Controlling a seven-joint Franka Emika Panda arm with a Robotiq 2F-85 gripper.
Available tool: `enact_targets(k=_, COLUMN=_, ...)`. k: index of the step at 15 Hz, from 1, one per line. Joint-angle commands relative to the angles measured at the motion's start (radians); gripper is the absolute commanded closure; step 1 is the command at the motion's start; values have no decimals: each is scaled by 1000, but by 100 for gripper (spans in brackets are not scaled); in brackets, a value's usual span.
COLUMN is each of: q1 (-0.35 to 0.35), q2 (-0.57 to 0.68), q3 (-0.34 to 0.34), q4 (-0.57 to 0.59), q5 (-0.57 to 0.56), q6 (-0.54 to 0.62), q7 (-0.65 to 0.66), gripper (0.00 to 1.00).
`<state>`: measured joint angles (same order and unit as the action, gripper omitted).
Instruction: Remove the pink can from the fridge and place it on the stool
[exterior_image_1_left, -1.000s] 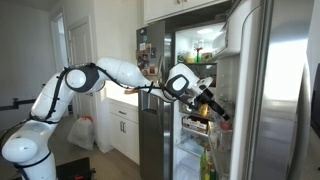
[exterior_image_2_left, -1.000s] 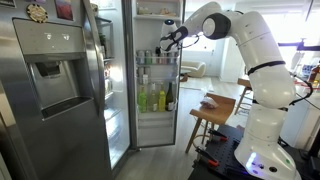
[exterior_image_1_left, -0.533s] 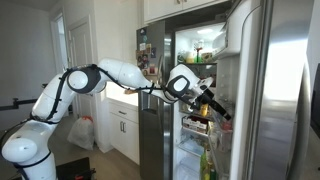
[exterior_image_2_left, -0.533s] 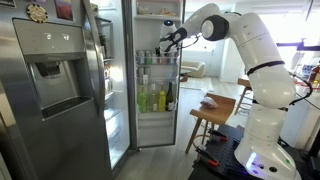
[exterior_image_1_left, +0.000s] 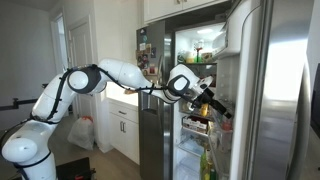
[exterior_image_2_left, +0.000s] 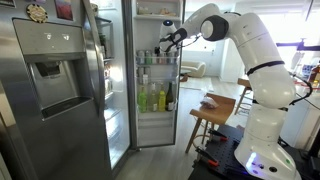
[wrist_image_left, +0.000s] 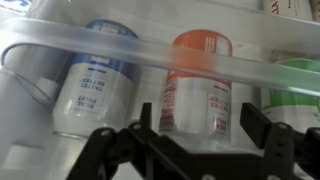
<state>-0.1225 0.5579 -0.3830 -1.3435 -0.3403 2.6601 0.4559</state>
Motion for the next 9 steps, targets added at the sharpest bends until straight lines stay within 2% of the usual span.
enact_targets(k=1, q1=13, q2=27, q3=-33, q4=46, q5=-49, q6=23, q7=12, gripper=0)
enact_targets(k=6, q1=4, q2=60, q3=-51, q4=80, q5=-69, q6=34, q7=28, gripper=0)
enact_targets(k=7, q1=1, q2=68, q3=-53, q4=86, q5=-64, q6=32, q7=25, gripper=11)
enact_targets(k=8, q1=-1, q2=75, q3=-52, q4=91, q5=-59, q6=32, q7=23, gripper=26)
enact_targets(k=9, q1=-3, q2=82, q3=-52, q4=97, q5=-57, q6=32, q7=22, gripper=35)
